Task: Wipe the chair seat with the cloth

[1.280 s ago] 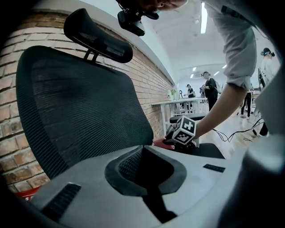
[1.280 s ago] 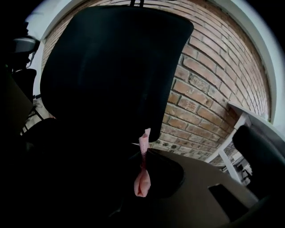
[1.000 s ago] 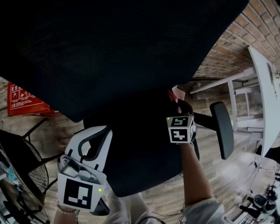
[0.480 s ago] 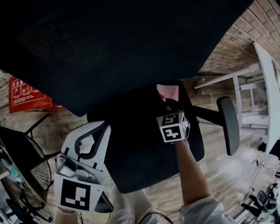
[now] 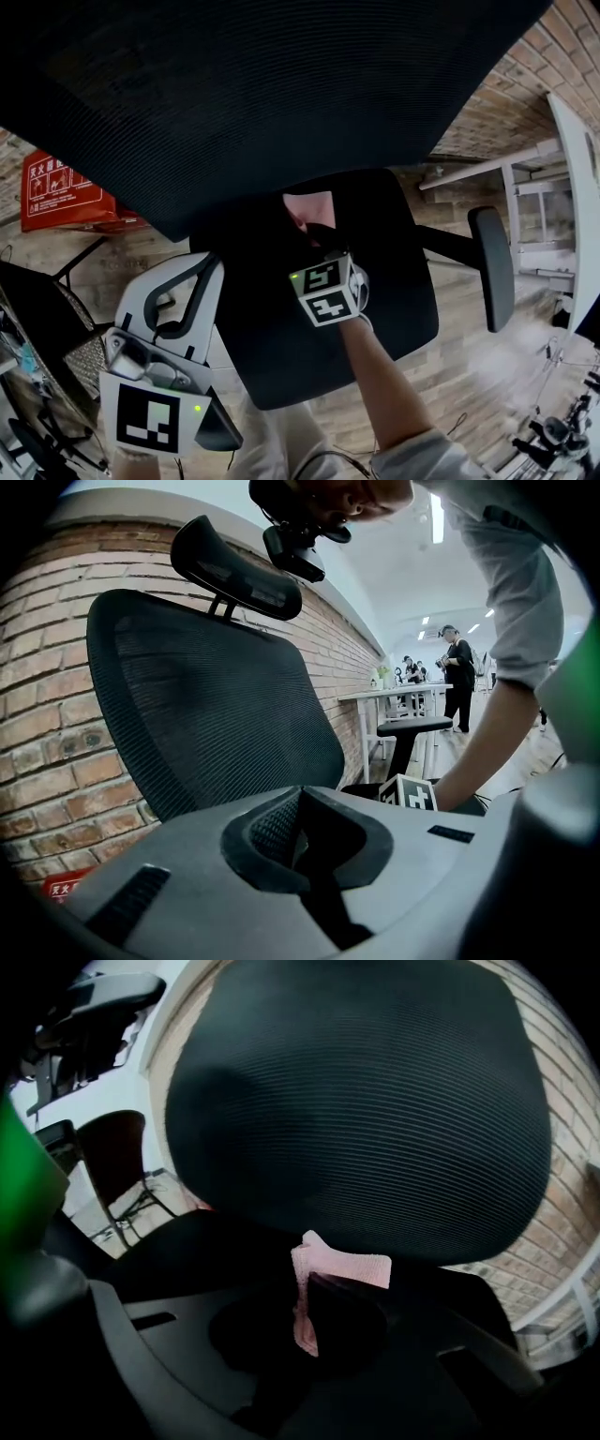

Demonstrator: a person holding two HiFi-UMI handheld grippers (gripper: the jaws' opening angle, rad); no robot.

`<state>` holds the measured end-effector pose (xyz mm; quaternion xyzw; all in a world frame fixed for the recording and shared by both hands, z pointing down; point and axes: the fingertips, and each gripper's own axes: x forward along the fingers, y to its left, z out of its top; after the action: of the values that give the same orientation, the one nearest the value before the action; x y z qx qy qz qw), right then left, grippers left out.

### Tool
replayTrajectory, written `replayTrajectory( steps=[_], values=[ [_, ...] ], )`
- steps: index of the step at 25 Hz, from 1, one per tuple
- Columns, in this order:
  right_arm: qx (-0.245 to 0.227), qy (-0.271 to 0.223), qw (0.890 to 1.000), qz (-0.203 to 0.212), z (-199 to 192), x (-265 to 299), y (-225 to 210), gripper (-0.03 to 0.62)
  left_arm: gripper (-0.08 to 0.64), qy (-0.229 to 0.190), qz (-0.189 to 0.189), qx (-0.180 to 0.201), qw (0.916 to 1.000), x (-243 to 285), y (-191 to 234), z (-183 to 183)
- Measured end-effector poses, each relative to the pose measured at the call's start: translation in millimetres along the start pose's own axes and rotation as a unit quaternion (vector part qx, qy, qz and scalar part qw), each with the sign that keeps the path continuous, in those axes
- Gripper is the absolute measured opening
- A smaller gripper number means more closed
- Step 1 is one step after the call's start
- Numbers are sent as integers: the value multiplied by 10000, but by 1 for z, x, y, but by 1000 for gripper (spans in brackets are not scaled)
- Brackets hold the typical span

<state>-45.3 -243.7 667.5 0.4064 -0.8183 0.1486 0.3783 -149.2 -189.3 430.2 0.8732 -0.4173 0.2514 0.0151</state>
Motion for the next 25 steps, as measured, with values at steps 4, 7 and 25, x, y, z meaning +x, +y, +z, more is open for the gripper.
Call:
replayTrajectory(
  steps=[4,7,25],
  values=[
    [-237,-143,9986,441,15,4,46,55,18,22,113,-68,9999,-6,3,-2],
    [-337,-215,9966,717,23,3,76,55,18,16,157,-62,9999,-11,6,-1],
    [-791,-263,9733,2140,-2,-34,201,55,18,-13,392,-222,9990,-23,16,0]
  ],
)
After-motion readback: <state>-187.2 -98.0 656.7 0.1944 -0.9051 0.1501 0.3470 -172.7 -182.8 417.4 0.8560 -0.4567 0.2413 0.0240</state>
